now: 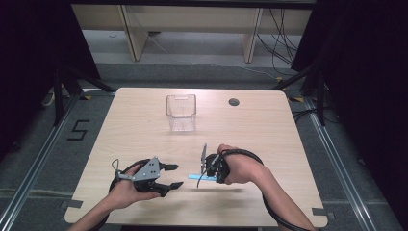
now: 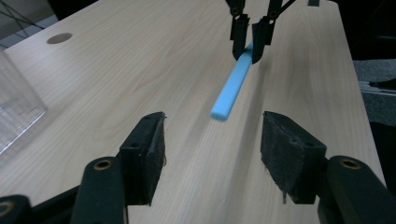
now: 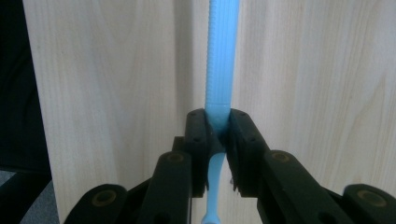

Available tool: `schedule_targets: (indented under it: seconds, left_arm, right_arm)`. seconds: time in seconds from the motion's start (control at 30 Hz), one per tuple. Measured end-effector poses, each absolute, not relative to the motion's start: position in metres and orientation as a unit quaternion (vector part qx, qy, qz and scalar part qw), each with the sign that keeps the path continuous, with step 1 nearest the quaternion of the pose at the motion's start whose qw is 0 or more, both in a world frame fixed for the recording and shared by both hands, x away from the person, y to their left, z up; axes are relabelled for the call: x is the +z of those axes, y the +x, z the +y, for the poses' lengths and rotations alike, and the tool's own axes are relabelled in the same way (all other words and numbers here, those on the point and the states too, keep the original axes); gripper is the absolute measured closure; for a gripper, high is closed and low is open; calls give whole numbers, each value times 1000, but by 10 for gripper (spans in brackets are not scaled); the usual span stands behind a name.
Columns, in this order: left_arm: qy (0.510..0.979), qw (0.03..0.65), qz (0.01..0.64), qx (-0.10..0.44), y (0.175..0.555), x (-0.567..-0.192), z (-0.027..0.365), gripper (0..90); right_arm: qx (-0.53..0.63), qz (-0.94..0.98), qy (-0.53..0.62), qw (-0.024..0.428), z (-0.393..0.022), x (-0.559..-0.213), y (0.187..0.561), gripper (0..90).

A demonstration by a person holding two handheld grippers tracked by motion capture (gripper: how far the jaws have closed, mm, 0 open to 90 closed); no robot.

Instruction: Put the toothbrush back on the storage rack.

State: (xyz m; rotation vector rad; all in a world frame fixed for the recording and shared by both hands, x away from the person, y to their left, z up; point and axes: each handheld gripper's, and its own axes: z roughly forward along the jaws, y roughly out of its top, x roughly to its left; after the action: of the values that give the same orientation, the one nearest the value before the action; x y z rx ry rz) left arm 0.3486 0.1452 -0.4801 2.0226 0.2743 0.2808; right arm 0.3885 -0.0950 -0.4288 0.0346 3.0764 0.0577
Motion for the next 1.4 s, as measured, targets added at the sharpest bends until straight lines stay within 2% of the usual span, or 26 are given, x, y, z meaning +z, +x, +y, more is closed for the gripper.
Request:
schedule_targets:
  seconds: [0.37,0.97,1.4]
  left_arm:
    - [854,503,90,98,359,-490,126,477]
    - [867,489,65,73,364,-495,118,714]
    - [867,492,47,57,367,-495,120,778]
  right_arm:
    - [23,999,-7,32,-81,-427,388,791]
    - [29,999,-26,26,-64,-423,386,791]
    - [36,998,-36,31,-62,-422,386,765]
